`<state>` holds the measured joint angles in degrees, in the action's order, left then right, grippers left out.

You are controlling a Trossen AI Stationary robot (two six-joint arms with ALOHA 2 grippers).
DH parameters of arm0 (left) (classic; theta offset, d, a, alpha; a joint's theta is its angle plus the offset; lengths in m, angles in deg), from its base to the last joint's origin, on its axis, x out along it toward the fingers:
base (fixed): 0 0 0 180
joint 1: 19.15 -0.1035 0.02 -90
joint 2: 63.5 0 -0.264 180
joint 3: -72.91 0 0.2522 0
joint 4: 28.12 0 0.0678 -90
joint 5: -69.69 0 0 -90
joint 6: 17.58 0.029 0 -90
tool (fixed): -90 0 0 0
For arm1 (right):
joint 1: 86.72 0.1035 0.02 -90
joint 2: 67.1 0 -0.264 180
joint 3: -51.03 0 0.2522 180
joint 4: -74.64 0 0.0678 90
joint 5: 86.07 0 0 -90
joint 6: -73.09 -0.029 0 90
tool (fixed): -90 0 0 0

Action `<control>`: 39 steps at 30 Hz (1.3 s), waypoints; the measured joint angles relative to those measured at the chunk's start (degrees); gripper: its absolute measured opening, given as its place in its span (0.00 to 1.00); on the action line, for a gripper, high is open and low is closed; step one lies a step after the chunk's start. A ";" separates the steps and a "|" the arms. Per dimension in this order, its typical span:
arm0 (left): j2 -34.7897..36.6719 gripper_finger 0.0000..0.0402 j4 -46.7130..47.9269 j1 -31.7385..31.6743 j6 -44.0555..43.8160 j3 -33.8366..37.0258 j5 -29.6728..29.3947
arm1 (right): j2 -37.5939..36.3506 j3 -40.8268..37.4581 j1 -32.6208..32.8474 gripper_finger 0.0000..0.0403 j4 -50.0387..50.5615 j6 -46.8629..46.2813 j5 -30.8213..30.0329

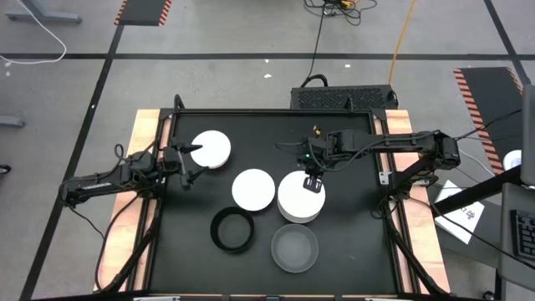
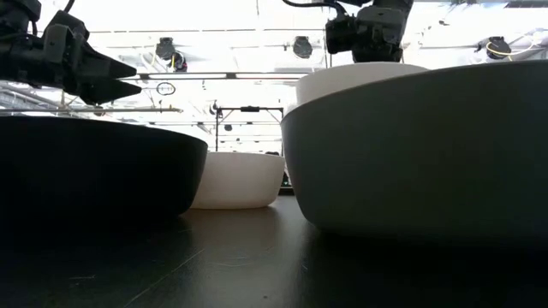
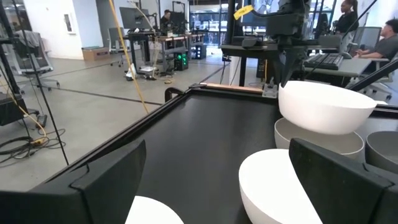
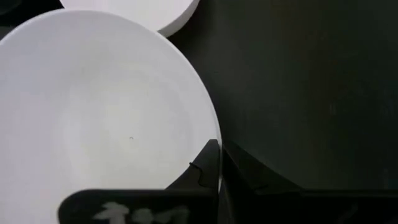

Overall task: Nest bowls inside each other
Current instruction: Stack the top right white bowl into the gray bowl

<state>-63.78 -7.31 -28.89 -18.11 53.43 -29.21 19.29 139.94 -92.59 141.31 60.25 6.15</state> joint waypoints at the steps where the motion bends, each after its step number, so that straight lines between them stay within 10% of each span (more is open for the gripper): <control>1: 0.00 0.99 0.00 0.02 0.00 0.00 0.00 | 0.19 -0.12 0.10 0.00 -0.36 0.00 0.00; 39: -0.02 0.99 0.44 0.00 0.34 0.00 0.00 | 0.38 -12.87 -1.72 0.00 -12.04 -2.18 2.71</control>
<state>-63.80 -6.87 -28.89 -17.77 53.43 -29.21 19.66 127.07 -94.31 129.27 58.07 8.86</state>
